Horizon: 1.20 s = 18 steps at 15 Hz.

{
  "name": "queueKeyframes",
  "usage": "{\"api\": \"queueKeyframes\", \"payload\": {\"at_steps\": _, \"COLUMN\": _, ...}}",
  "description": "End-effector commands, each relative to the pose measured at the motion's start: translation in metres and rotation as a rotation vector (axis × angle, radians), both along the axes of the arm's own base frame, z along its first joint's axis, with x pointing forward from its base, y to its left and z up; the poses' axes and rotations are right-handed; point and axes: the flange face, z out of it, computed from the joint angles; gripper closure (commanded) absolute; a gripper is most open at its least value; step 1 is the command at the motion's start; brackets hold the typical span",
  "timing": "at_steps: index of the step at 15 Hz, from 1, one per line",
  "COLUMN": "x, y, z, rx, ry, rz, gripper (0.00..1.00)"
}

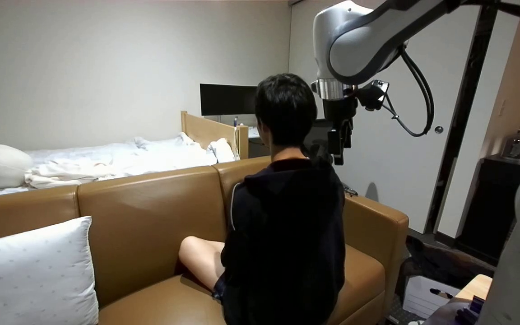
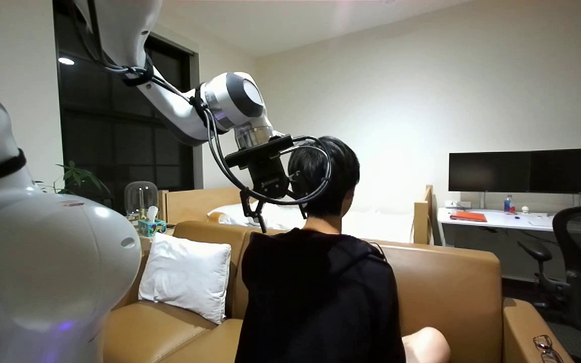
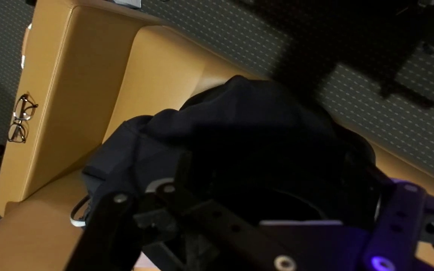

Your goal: Put the hood over his head

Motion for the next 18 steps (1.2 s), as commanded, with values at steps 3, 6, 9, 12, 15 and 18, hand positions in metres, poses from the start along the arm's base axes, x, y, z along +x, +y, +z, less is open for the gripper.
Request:
{"api": "queueKeyframes", "payload": {"at_steps": 3, "x": 0.001, "y": 0.0, "z": -0.001, "rx": 0.0, "ry": 0.005, "rz": -0.001, "gripper": 0.0}}
{"api": "queueKeyframes", "payload": {"at_steps": 6, "x": 0.001, "y": 0.0, "z": -0.001, "rx": 0.0, "ry": 0.005, "rz": -0.001, "gripper": 0.0}}
{"api": "queueKeyframes", "payload": {"at_steps": 9, "x": -0.001, "y": -0.001, "z": 0.004, "rx": -0.007, "ry": -0.054, "rz": -0.003, "gripper": 0.0}}
{"api": "queueKeyframes", "payload": {"at_steps": 12, "x": -0.002, "y": -0.001, "z": 0.014, "rx": -0.006, "ry": -0.149, "rz": 0.074, "gripper": 0.0}}
{"api": "queueKeyframes", "payload": {"at_steps": 15, "x": 0.0, "y": 0.0, "z": 0.019, "rx": -0.02, "ry": -0.242, "rz": 0.188, "gripper": 0.0}}
{"api": "queueKeyframes", "payload": {"at_steps": 18, "x": 0.007, "y": 0.004, "z": 0.019, "rx": -0.003, "ry": -0.232, "rz": 0.144, "gripper": 0.0}}
